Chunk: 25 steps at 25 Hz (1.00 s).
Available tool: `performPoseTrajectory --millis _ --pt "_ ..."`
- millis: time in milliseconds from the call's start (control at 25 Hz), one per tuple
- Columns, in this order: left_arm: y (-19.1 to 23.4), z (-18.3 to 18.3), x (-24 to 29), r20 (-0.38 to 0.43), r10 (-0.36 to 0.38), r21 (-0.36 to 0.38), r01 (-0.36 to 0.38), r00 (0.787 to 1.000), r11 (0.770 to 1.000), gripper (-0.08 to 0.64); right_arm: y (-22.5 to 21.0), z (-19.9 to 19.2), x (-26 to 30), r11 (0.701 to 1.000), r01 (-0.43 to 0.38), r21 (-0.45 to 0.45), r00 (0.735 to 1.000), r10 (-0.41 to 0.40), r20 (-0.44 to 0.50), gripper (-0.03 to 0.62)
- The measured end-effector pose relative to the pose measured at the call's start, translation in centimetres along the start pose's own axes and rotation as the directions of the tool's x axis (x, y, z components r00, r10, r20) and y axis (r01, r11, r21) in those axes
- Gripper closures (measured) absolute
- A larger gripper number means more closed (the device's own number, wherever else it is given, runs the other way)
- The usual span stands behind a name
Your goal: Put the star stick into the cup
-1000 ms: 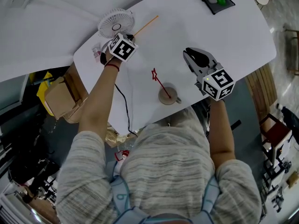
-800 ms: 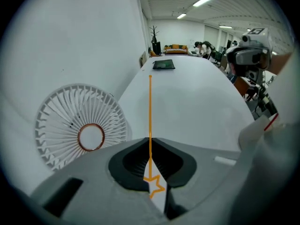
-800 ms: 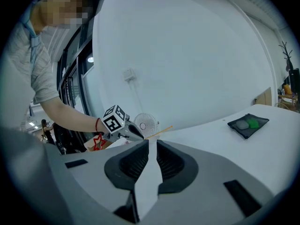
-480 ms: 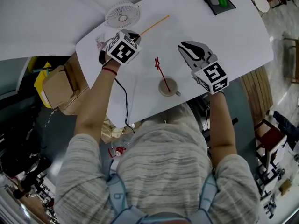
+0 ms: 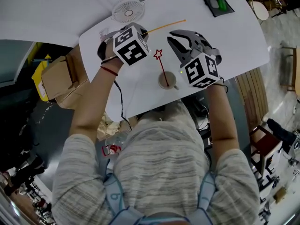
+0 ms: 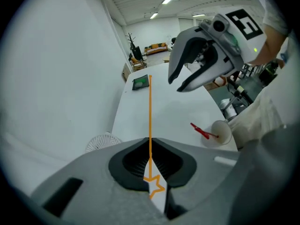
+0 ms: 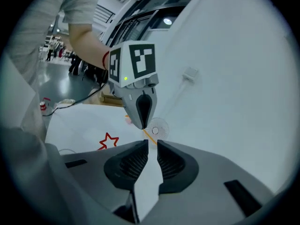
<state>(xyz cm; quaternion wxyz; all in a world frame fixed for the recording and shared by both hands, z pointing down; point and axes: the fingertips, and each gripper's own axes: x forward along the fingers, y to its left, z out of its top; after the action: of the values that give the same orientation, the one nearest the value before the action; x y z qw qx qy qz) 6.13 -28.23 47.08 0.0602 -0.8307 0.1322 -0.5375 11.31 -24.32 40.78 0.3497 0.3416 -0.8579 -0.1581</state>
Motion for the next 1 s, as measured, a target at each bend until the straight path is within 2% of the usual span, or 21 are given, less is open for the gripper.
performPoseTrajectory --millis 120,200,320,440,520,680,1000 --pt "-0.4 1.0 -2.1 0.006 0.033 0.026 -0.033 0.999 0.999 0.532 0.5 1.8 -0.3 0.992 0.029 -0.127 1.000 -0.029 -0.003 0.569" --pt "-1.0 1.4 -3.2 0.001 0.039 0.043 -0.039 0.999 0.998 0.532 0.8 2.9 -0.4 0.972 0.045 -0.230 0.999 -0.050 -0.014 0.569" --pt "-2.1 1.7 -4.6 -0.005 0.045 0.073 -0.044 0.999 0.996 0.532 1.8 4.1 -0.4 0.916 0.043 -0.400 0.997 -0.067 -0.046 0.569" --pt "-3.1 1.9 -5.9 -0.011 0.051 0.096 -0.050 0.999 0.994 0.532 2.9 5.0 -0.4 0.859 0.019 -0.511 0.994 -0.071 -0.083 0.559" --pt "-3.7 1.9 -6.7 -0.018 0.059 0.109 -0.057 0.998 0.992 0.532 3.7 5.4 -0.5 0.835 -0.008 -0.550 0.992 -0.064 -0.111 0.503" --pt "-4.9 2.0 -7.9 -0.023 0.069 0.115 -0.066 0.997 0.991 0.532 4.4 5.5 -0.4 0.799 -0.025 -0.601 0.982 -0.093 -0.164 0.492" --pt "-6.6 1.4 -9.6 -0.035 0.081 0.105 -0.077 0.996 0.992 0.532 6.4 6.1 -0.6 0.780 -0.034 -0.625 0.980 -0.097 -0.175 0.494"
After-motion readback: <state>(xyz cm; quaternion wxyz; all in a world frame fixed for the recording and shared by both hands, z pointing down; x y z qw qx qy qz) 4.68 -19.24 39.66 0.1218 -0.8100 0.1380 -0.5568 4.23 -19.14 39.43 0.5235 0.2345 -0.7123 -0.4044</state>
